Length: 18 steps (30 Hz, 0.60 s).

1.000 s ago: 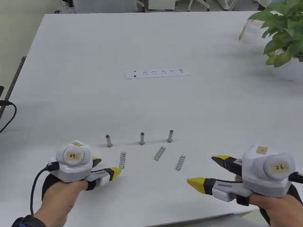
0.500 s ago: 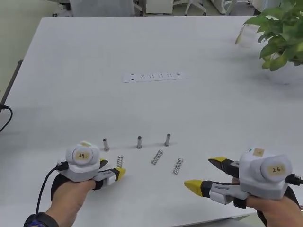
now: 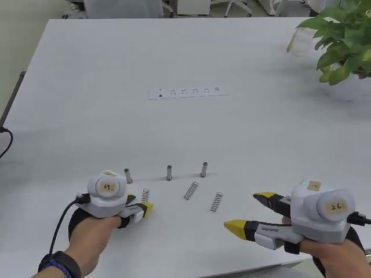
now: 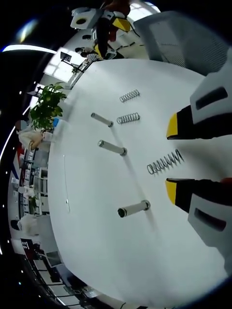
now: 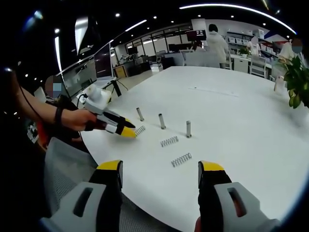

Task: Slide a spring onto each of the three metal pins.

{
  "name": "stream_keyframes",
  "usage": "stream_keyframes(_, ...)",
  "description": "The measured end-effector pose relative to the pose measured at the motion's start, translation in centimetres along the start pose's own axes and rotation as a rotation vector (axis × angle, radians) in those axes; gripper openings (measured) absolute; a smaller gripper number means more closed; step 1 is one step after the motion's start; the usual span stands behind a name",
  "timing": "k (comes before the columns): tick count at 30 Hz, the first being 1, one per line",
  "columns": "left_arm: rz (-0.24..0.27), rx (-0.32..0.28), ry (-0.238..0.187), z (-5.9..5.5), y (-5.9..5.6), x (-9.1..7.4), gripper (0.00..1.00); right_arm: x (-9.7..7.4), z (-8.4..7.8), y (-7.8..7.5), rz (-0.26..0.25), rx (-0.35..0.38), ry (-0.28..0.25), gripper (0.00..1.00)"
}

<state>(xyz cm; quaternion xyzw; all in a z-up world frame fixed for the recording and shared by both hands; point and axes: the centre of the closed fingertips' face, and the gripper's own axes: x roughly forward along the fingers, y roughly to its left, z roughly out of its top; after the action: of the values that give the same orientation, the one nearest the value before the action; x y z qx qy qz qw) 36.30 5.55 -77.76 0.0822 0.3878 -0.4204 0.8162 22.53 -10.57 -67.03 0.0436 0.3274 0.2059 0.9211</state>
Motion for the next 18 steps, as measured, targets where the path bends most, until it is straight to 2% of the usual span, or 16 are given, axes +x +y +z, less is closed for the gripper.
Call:
stream_keyframes(16,0.021,0.015,0.033,-0.55,0.27,0.83,0.15,-0.05,-0.53,-0.13,-0.002,0.005,0.01,0.61)
stream_keyframes(18,0.03,0.031,0.039,-0.62,0.4,0.85,0.13,-0.05,-0.51,-0.11,-0.002,0.007,0.008,0.61)
